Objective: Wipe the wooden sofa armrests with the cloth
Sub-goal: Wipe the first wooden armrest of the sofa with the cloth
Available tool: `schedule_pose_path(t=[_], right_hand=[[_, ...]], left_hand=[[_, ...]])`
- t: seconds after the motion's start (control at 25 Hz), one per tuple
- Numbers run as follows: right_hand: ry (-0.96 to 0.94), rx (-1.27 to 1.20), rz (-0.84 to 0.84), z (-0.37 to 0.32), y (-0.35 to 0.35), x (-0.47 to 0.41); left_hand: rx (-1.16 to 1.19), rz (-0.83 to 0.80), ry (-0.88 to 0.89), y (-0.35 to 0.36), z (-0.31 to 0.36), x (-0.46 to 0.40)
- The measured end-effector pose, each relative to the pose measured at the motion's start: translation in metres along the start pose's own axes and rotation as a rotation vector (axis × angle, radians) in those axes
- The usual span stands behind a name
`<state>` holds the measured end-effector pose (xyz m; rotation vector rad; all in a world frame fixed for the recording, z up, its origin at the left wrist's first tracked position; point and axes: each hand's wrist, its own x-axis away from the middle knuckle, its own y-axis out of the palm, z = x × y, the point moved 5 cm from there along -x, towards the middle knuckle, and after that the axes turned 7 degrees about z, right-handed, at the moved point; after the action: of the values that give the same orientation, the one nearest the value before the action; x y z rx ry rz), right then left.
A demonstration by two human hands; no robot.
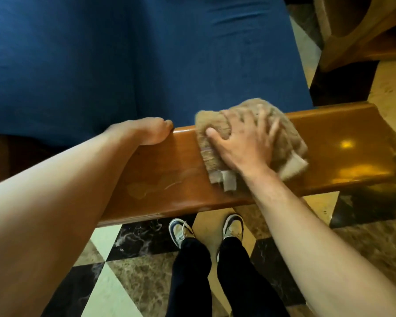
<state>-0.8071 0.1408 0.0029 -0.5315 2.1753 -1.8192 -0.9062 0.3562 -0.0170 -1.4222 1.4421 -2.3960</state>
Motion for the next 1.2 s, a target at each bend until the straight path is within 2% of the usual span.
schedule_pose_path(t=[0.12, 0.2, 0.28, 0.36, 0.48, 0.56, 0.72, 0.8, 0.92, 1.0, 1.08, 1.2], right_hand=[[-0.331, 0.008, -0.067, -0.060, 0.001, -0.012], [-0.483, -0.053, -0.070, -0.053, -0.002, 0.010], [-0.489, -0.036, -0.059, -0.010, -0.009, 0.041], [-0.402, -0.030, -0.087, 0.004, -0.010, 0.068], [-0.304, 0.024, -0.147, -0.027, 0.002, 0.088], [-0.348, 0.016, -0.133, -0.059, 0.010, 0.081], [-0.430, -0.026, -0.098, -0.152, 0.030, 0.056], [-0.511, -0.037, -0.072, -0.161, 0.027, 0.071], [-0.751, -0.007, -0.076, -0.120, 0.014, 0.120], [-0.790, 0.026, -0.087, -0.111, 0.015, 0.135], [-0.838, 0.016, -0.102, -0.141, 0.026, 0.140], [-1.129, -0.066, -0.118, -0.212, 0.043, 0.157]], left_hand=[[0.155, 0.172, 0.018, -0.009, -0.008, 0.033], [0.251, 0.322, 0.072, -0.007, -0.019, 0.069], [0.338, 0.392, 0.114, 0.009, -0.045, 0.111], [0.375, 0.510, 0.050, 0.033, -0.090, 0.155], [0.406, 0.625, -0.028, 0.079, -0.148, 0.202], [0.379, 0.680, -0.023, 0.105, -0.161, 0.212], [0.499, 0.975, -0.319, 0.127, -0.183, 0.223], [0.461, 0.996, -0.407, 0.120, -0.192, 0.220], [0.454, 1.011, -0.404, 0.089, -0.210, 0.209], [0.500, 1.048, -0.409, 0.076, -0.223, 0.200], [0.477, 1.084, -0.538, 0.076, -0.228, 0.194], [0.417, 1.123, -0.665, 0.084, -0.219, 0.189]])
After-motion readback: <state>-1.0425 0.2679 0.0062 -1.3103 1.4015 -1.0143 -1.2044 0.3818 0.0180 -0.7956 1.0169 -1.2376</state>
